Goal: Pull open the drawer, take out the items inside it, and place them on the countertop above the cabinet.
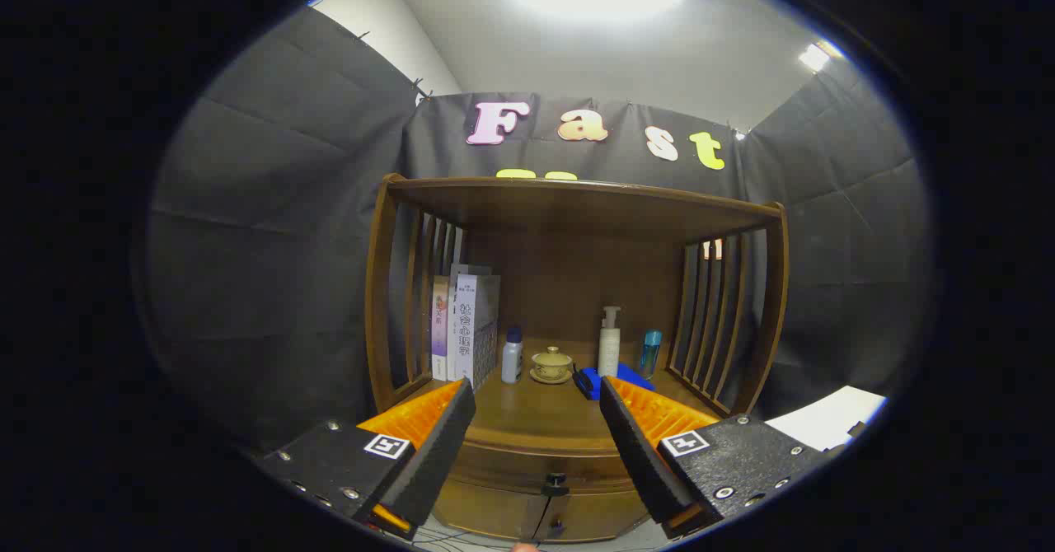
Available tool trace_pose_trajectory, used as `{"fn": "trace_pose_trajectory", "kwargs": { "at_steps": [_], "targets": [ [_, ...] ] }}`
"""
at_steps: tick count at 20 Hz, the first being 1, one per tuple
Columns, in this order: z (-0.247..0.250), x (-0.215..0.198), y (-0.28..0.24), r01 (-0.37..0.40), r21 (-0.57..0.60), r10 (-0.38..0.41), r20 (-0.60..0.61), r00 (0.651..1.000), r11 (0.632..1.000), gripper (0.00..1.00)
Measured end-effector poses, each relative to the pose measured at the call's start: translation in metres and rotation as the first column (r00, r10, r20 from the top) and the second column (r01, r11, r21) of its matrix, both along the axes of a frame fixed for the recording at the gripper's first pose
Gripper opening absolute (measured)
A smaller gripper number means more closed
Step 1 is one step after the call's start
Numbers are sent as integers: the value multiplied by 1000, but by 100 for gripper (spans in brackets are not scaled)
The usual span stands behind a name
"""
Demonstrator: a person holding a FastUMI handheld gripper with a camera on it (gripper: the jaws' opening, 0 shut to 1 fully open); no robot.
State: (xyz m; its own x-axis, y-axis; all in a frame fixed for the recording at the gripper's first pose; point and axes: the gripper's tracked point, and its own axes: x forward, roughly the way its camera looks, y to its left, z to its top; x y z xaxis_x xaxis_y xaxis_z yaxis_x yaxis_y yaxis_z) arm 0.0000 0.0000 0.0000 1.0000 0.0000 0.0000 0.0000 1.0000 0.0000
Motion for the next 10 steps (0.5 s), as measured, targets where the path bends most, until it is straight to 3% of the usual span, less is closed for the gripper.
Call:
{"fn": "trace_pose_trajectory", "kwargs": {
  "at_steps": [10],
  "targets": [
    [-5, -1, -3, 28, -14, -28, -10, 1000, 1000, 95]
  ]
}}
